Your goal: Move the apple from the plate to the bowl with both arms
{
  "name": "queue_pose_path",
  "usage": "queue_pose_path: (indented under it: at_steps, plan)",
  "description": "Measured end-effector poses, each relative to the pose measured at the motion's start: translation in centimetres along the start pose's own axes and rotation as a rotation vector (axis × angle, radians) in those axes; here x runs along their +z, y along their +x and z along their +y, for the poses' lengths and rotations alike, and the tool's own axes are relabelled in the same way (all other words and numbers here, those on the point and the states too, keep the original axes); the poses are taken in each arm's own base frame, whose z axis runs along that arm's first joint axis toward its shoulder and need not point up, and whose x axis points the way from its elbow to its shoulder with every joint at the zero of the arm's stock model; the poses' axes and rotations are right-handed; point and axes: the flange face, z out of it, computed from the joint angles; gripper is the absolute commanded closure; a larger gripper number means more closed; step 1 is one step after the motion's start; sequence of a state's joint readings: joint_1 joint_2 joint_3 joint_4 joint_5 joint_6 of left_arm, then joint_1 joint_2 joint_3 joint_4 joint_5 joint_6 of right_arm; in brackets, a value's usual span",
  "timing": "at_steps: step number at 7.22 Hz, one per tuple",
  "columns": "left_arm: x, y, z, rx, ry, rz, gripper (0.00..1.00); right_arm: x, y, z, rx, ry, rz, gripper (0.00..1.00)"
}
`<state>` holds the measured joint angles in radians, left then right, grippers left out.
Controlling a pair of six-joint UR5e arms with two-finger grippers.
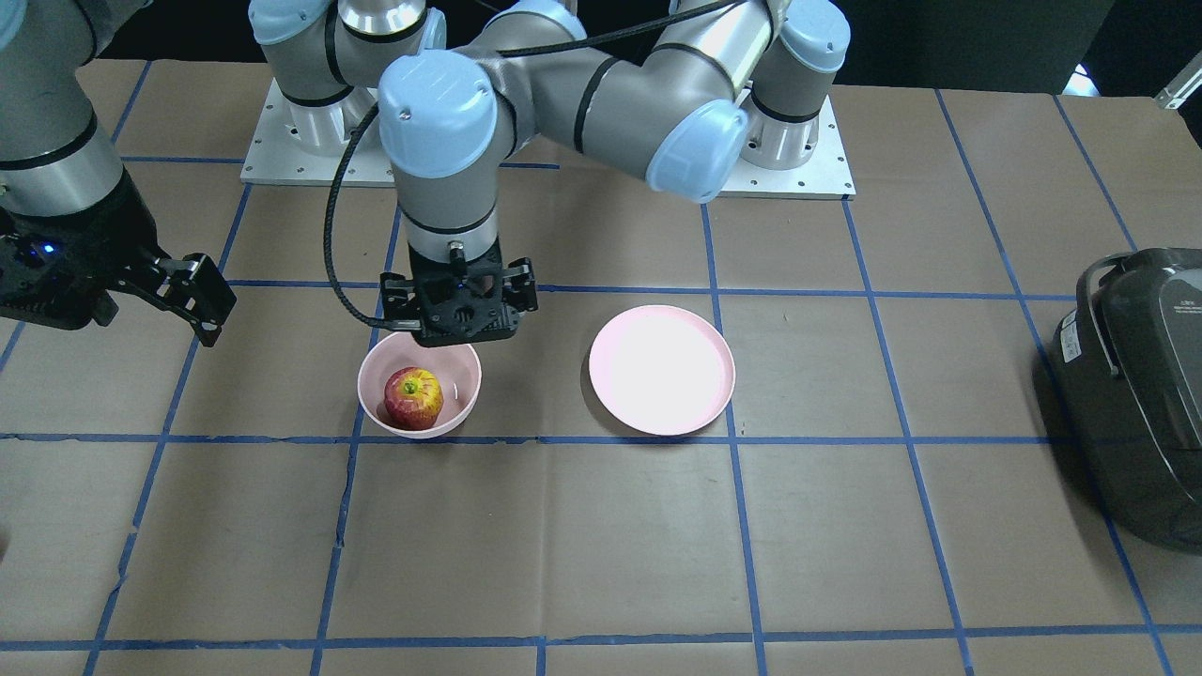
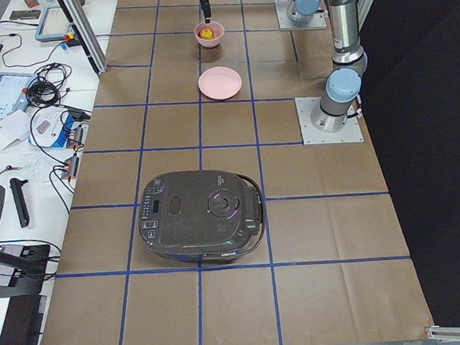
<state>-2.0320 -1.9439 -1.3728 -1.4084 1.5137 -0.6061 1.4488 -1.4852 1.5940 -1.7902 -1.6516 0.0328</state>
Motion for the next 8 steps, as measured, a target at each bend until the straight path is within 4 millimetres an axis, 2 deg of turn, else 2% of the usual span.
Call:
queue_pose_path:
  at_steps: [2,4,5,6,7,8]
  plan:
    - [-5.1,-6.2,-0.7,0.093,-0.008,-0.010,0.00,-0.6,-3.0,0.8,-0.048,0.017,-0.025,0.00]
    - [-9.2,-14.4,0.3,0.164,-0.005,-0.020,0.00,-1.2,-6.3,1.8,-0.091,0.027,-0.047,0.00]
    - [-10.3,-18.4,1.3,0.184,0.003,-0.022,0.00,-1.2,-7.2,2.2,-0.101,0.026,-0.069,0.00]
    - [-10.9,-21.1,2.1,0.179,0.012,-0.021,0.00,-1.2,-7.7,2.3,-0.105,0.023,-0.085,0.00]
    - [-11.2,-22.4,2.6,0.172,0.017,-0.021,0.00,-1.2,-7.8,2.4,-0.104,0.019,-0.090,0.00]
    - [-11.2,-22.9,2.7,0.170,0.019,-0.020,0.00,-1.1,-7.8,2.5,-0.100,0.012,-0.091,0.00]
